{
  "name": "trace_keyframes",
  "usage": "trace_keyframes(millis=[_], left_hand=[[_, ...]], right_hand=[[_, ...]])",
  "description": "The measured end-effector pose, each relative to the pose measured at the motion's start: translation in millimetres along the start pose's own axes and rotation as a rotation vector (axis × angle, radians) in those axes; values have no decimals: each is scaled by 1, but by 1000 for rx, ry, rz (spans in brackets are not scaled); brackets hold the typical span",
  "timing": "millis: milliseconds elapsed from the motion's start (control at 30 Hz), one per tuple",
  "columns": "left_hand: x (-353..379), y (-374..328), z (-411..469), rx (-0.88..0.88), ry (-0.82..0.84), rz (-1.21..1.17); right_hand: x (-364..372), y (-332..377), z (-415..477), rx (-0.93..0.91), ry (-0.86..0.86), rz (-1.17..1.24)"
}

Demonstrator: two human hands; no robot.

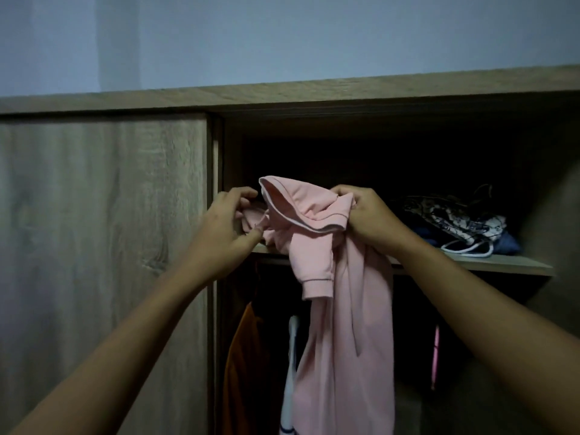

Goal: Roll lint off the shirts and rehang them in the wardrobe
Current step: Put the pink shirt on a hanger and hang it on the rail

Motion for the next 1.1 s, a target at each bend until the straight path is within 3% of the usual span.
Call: trace_keyframes(millis=[300, 467, 600, 700, 767, 833, 933, 1100], left_hand=[[10, 14, -12, -55, 205, -32], [4, 13, -27, -44, 202, -86], [3, -10, -41, 81, 243, -79], [-3, -46, -62, 218, 144, -88], [-6, -69, -79, 318, 91, -176], [1, -87, -95, 392, 155, -140], [25, -95, -106, 375, 287, -8], [31, -70, -93, 218, 198, -71]], right_hand=[[-4, 37, -31, 62, 31, 484], [-7, 47, -51, 109, 34, 611], [-9, 52, -67, 178, -111, 474], [-9, 57, -77, 201, -262, 403], [-9, 58, -81, 250, -274, 430], [-6, 52, -85, 325, -308, 446], [5, 54, -96, 466, -373, 505], [10, 59, -99, 506, -453, 667]])
Point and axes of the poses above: each hand's wrist, its own z-axis towards the middle knuckle, its own x-axis out of the palm, y = z × x, the point moved 3 cm from there along z, towards the middle knuckle, and after that the axes turned 7 degrees about y, right-handed, at the moved point
